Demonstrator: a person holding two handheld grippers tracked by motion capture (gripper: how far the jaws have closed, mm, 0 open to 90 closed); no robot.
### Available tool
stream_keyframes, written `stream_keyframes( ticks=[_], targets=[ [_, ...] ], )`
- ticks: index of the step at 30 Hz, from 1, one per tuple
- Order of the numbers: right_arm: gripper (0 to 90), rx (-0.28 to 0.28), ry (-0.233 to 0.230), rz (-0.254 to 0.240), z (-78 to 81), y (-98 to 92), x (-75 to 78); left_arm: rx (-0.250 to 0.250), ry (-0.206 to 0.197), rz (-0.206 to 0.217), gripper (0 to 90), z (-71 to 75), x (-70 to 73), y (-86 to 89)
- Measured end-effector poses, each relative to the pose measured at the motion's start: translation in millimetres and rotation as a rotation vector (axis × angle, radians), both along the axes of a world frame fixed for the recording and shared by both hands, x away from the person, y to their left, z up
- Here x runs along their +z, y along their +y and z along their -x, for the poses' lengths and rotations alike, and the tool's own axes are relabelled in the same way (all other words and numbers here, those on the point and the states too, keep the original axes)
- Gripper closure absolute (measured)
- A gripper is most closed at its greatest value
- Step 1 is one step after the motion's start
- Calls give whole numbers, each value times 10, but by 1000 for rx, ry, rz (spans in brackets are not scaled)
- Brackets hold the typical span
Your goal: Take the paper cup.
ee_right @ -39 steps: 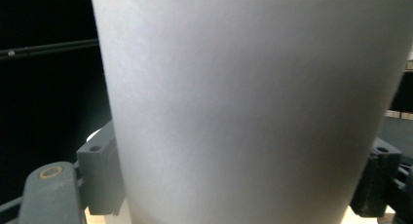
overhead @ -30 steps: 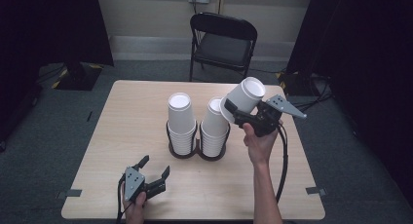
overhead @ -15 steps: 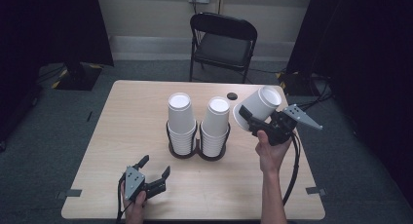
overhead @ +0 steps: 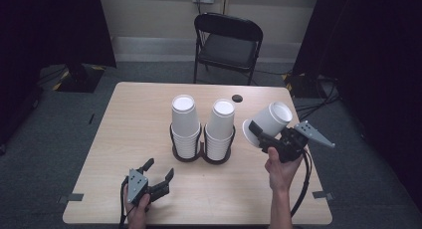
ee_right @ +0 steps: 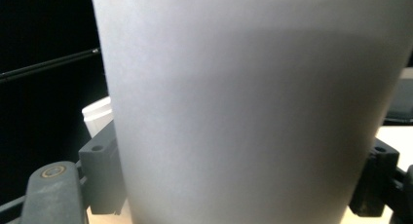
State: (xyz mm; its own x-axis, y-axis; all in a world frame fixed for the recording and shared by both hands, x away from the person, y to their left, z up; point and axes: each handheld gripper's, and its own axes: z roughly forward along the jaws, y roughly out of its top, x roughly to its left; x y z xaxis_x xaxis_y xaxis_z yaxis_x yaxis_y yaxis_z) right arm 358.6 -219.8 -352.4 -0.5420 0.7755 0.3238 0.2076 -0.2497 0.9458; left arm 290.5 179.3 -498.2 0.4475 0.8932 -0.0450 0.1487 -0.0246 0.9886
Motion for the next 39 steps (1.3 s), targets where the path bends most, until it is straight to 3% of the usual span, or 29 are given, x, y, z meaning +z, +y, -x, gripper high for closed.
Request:
stream_keyframes(
  ticks=[3, 6, 12, 15, 18, 23, 28, 37, 39],
  targets=[
    [163, 10, 18, 7, 59, 19, -86, -7, 5, -6, 236, -1, 2, -17],
    [163, 21, 34, 0, 108, 37, -181, -45, 29, -17, 233, -9, 11, -45],
    [163, 37, 64, -18, 198, 102, -341, -122, -7, 1, 227, 16, 43, -75],
    [163, 57, 83, -32, 237, 166, -446, -122, 3, -2, 233, 14, 70, -103],
    [163, 43, 100, -23, 254, 264, -559, -130, 20, 5, 217, 15, 81, -130],
    [164, 81, 120, -78, 283, 370, -719, -167, 38, 32, 225, 18, 65, -178],
    [164, 128, 134, -134, 360, 448, -819, -210, 28, 45, 227, 9, 104, -238],
    [165, 205, 153, -224, 437, 523, -925, -277, 27, 74, 207, -17, 136, -305],
    [165, 225, 156, -219, 432, 555, -942, -278, 23, 77, 209, -31, 136, -325]
  ],
)
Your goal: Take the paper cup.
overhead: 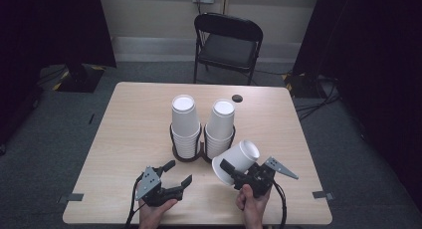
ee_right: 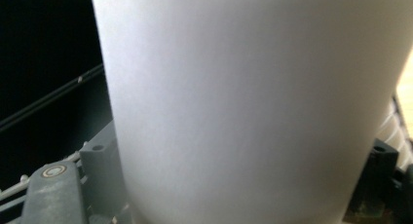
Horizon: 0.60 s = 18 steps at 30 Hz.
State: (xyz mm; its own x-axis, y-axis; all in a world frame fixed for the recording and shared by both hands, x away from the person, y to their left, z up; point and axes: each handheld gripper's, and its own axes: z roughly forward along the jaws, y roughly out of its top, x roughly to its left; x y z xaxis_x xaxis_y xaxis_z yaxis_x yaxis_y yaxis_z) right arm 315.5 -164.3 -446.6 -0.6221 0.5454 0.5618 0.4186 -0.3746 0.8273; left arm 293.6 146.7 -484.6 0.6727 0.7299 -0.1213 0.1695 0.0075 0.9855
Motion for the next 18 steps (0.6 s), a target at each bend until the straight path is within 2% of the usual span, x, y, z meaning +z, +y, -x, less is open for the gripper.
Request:
stream_keyframes(
  ticks=[2, 4, 6, 8, 11, 12, 18],
  targets=[
    [165, 6, 6, 0, 0, 32, -20, -15, 13, 27, 211, -15, -16, -32],
    [165, 29, 17, -34, 1, 54, -43, -24, 13, 32, 211, -17, -30, -65],
    [165, 36, 23, -45, 9, 75, -55, -33, 17, 31, 214, -26, -39, -91],
    [165, 45, 25, -50, 21, 105, -71, -34, 11, 45, 215, -27, -37, -115],
    [165, 54, 26, -63, 49, 153, -97, -45, -13, 34, 225, -29, -26, -129],
    [165, 61, 30, -71, 58, 167, -103, -51, -18, 37, 253, -33, -22, -135],
    [165, 85, 35, -98, 103, 234, -113, -86, -23, 55, 278, -76, -2, -167]
  ],
)
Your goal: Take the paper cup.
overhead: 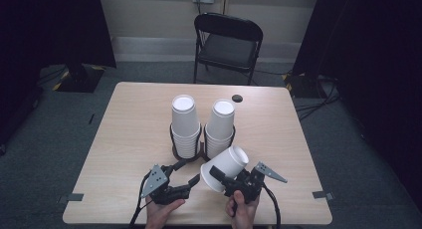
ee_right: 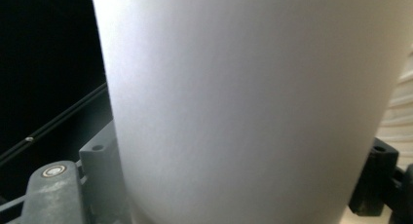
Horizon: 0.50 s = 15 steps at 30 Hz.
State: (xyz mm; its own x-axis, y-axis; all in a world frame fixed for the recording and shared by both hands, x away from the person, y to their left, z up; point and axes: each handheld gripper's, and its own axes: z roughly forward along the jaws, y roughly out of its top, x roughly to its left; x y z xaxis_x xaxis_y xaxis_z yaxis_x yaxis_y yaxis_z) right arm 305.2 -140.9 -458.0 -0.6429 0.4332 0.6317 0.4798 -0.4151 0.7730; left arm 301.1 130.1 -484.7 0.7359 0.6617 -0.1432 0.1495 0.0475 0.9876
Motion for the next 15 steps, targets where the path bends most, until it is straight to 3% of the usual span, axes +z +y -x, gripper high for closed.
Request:
stream_keyframes(
  ticks=[5, 15],
  targets=[
    [165, 46, 13, -29, 22, 44, -10, -13, -41, 10, 347, -6, 20, -24],
    [165, 92, 65, -40, 16, 161, -67, -41, -67, 46, 449, -17, 37, -76]
  ],
)
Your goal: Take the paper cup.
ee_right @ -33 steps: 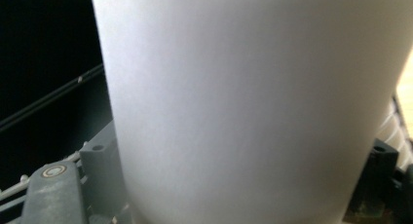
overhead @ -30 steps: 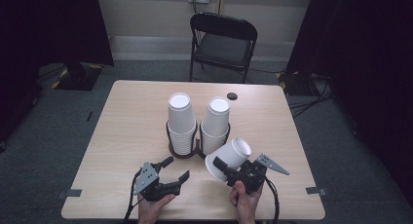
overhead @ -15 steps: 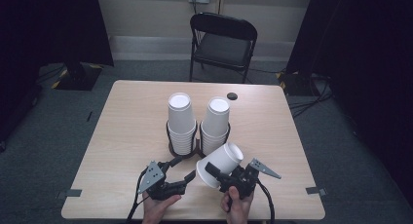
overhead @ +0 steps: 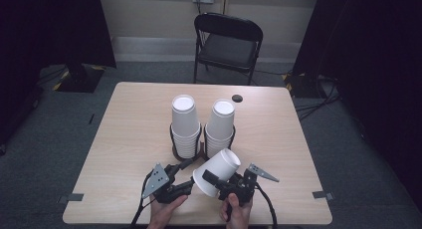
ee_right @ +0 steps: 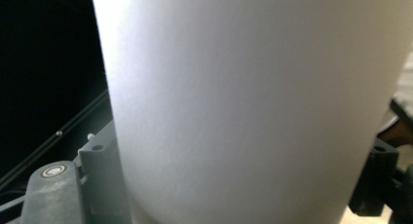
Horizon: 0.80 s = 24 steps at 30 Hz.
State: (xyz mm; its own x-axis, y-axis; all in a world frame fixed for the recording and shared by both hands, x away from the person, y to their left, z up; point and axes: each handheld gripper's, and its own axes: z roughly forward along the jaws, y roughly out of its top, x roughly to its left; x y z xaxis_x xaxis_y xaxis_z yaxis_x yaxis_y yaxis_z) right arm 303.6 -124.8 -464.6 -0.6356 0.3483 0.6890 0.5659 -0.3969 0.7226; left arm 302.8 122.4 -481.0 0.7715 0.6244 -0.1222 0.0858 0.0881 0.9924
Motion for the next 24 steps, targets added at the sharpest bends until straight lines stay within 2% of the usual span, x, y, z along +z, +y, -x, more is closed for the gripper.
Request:
stream_keyframes(
  ticks=[3, 5, 14, 18, 20, 24],
  targets=[
    [164, 21, 7, -1, 0, 44, 3, -9, -20, 5, 470, -10, -2, -17],
    [164, 34, 13, -2, -1, 73, 4, -20, -33, 1, 521, -10, -1, -28],
    [163, 89, 38, 8, 2, 163, -6, -4, -76, -4, 595, -21, 5, -77],
    [161, 123, 50, 17, 4, 217, -17, -21, -94, 0, 674, 14, -1, -79],
    [157, 128, 49, 24, -5, 222, -21, -14, -107, -17, 746, 39, -3, -91],
    [145, 122, 48, 11, 3, 218, -22, -20, -106, -15, 779, 42, 3, -87]
  ],
)
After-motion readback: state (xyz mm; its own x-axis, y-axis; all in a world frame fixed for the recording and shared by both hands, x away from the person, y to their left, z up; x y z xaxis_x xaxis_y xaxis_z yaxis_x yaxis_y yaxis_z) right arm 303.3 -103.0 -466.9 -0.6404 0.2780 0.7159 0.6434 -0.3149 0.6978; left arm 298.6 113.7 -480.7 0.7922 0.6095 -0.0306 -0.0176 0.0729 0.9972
